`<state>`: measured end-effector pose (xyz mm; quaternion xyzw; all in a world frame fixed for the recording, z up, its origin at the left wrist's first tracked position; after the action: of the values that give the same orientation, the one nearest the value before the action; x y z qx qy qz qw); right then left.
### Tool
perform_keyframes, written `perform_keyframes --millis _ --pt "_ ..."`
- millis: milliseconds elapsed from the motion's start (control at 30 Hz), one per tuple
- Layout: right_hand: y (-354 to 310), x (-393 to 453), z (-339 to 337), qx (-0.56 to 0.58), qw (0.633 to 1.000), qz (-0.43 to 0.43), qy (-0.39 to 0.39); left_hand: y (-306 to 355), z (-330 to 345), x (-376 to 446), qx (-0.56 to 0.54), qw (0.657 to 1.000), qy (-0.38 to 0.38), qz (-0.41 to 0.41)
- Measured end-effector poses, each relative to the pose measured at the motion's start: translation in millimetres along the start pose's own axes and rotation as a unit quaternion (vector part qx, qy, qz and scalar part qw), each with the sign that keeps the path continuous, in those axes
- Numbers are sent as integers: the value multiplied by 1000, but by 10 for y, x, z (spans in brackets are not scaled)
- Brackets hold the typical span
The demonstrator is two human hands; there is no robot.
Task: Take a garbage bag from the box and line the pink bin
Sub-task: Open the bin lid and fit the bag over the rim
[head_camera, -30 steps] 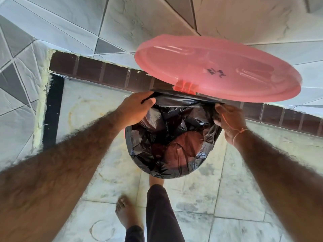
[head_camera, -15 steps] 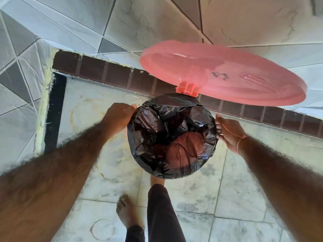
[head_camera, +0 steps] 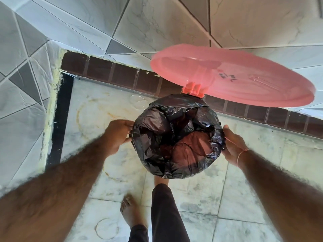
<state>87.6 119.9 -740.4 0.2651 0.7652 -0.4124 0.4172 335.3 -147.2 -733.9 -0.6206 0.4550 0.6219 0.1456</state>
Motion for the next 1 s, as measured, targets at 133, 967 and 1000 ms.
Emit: perform_keyframes --millis 133,967,1000 --pt "258 -56 -32 35 997 22 70 -304 90 10 -110 992 45 -49" --pt "-1263 -1098 -525 152 965 -188 -101 1540 89 -1268 -76 973 50 213" --pt "-1235 -1120 -501 126 967 -198 -96 1484 101 -1284 -62 972 59 218"
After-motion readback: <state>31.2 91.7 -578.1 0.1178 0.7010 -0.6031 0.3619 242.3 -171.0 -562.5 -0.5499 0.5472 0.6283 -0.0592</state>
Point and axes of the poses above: each hand's wrist, its own x-axis towards the middle knuckle, its own z-axis out of the palm, y = z × x, the point moved 3 cm from there along x, towards the middle knuckle, and after that the axes turned 4 degrees about x, right-handed, at the moved point
